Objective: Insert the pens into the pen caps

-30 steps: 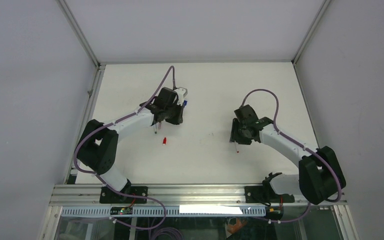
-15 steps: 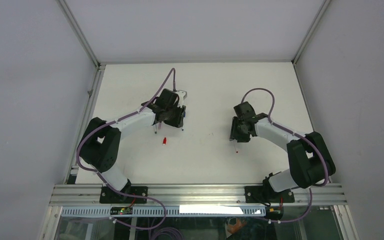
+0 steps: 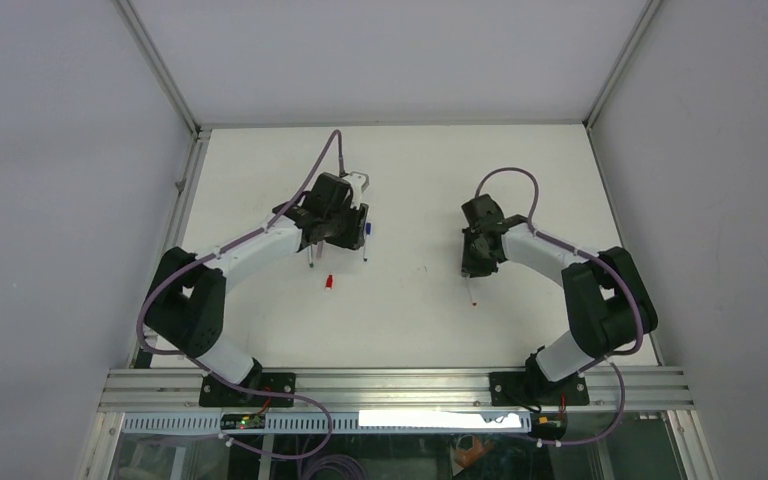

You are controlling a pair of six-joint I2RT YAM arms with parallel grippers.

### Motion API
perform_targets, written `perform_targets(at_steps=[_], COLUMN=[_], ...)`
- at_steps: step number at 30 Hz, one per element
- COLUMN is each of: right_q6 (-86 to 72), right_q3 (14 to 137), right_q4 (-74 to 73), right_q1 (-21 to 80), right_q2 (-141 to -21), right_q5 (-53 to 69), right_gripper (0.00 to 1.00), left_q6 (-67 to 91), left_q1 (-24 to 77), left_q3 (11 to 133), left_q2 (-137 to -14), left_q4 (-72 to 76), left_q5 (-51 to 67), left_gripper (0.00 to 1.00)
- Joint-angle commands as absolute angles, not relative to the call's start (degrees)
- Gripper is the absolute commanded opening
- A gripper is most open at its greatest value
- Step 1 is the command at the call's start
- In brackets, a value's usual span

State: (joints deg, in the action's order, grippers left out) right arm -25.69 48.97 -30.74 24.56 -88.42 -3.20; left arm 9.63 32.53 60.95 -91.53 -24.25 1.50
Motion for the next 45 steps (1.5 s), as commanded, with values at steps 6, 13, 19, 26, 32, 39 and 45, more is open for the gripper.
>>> perform_targets(at_steps=[6,13,19,26,32,39,45], right_q6=[-23.24,-23.24,-23.83,-26.36,-27.0,-29.18,-30.63], right_q3=[53.07,54.4,51.79,48.3,48.45,47.99,48.6], right_q4=[-38.27,-39.49,-31.16,-15.65,-14.43,-8.12,-5.73], right_q1=[27.7,29.52,29.53,29.54,29.54,29.62,30.13], right_q2=[-93.26,-96.07,-88.03,-73.75,-71.78,-69.44,-69.47], right_q5=[-8.21,-8.53,-5.62,-2.34,-1.4,2.66,4.83], right_gripper=[0.17,0.0,0.0,0.0,0.0,0.0,0.0], left_q6=[11.23,11.26,12.24,21.11,21.45,26.77,27.77], left_q1=[32.4,32.36,32.37,33.1,37.17,39.28,41.23], left_q3=[59.21,58.25,56.42,46.92,47.82,47.4,49.8], left_q2=[-84.11,-81.45,-80.3,-80.91,-84.33,-87.56,-92.55], left_q4=[-24.19,-24.33,-21.8,2.6,7.85,19.58,22.25], left_q5=[0.27,-0.89,1.7,18.35,17.16,22.09,22.7], left_gripper=[0.41,0.42,0.43,0.45,0.44,0.45,0.45])
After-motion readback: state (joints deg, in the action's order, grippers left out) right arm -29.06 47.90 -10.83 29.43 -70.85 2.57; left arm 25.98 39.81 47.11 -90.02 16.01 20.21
